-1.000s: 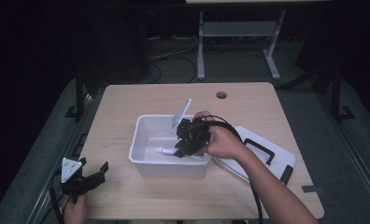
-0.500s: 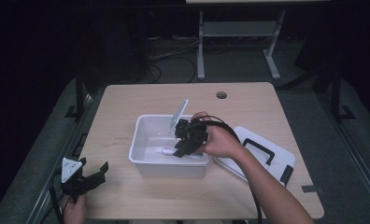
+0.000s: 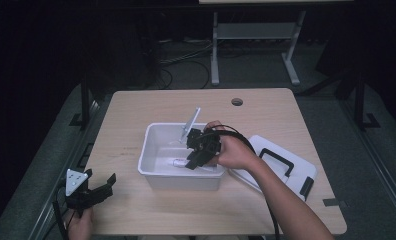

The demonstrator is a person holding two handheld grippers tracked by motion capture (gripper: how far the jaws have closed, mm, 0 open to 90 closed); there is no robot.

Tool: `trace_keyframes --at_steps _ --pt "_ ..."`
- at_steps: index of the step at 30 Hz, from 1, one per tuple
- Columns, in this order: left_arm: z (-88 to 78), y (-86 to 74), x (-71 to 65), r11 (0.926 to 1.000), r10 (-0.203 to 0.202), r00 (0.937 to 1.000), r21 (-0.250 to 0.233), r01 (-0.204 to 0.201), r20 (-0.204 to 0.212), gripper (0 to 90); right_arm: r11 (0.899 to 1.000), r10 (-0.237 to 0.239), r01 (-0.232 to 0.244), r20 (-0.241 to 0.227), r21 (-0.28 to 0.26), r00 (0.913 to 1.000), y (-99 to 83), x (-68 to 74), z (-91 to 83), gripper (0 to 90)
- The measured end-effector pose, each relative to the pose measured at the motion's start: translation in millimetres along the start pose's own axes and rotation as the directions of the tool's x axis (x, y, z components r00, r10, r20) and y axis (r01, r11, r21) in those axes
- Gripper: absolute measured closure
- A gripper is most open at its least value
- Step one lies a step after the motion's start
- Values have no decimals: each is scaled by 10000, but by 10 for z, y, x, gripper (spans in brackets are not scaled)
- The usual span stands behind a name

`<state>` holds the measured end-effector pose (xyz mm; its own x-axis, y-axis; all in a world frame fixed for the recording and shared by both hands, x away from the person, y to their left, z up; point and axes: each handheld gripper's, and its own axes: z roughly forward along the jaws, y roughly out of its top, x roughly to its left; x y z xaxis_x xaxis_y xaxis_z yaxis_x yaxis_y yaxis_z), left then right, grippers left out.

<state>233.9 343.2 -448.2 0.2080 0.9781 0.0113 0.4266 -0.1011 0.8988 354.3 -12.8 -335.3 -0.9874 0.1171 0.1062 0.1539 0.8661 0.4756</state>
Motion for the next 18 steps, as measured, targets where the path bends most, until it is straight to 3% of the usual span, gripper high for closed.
trace_keyframes --at_steps 18 --pt "1 0 -6 10000 4 10000 19 -4 0 140 9992 384 -383 -185 65 9991 -105 -54 143 710"
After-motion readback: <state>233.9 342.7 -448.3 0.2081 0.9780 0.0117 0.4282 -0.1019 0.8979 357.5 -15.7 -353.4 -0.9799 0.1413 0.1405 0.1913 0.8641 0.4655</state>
